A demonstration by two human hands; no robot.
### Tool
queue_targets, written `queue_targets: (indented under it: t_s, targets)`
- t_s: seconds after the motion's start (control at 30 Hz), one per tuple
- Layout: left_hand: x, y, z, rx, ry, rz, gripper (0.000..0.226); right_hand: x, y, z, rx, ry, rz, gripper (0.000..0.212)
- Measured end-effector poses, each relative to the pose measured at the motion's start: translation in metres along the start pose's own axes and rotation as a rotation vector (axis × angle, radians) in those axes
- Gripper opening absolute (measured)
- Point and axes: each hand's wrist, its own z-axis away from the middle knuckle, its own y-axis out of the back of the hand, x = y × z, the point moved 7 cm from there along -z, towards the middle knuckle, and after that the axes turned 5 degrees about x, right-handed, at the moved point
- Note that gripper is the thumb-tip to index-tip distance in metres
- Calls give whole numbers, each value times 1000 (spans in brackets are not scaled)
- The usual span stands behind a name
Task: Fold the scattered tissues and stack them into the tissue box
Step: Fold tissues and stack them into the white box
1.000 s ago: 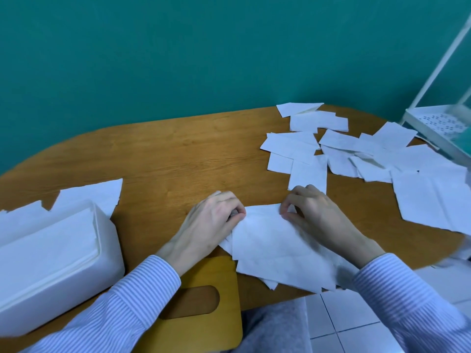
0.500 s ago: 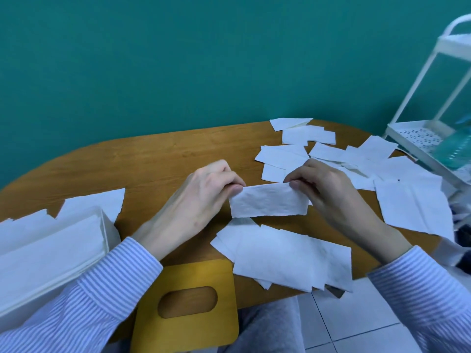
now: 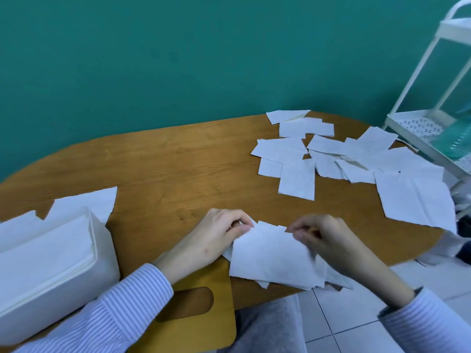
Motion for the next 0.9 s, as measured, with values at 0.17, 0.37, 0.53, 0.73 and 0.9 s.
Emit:
queue_targets:
  t_s: [0.17,0.37,0.53,0.73,0.9]
  targets:
    - [-12,-19,-6,-8,16,-104,17,18,-20,-1,9,-68,35,20]
    - [-13,-19,-6,32,-35,-202,19,18,-22,-1,100,38,173,13]
    - [-15,-21,-10,-25,-58,-248,21,12,-27,1,33,127,297,27]
    - [-8,-19,-19,-122,-117,-207,12,-2,-22,-6,-6,138,324,18]
    - [-4,-10,-22,-98,-112,-123,10,-5,-5,-9,-22,74,43,22]
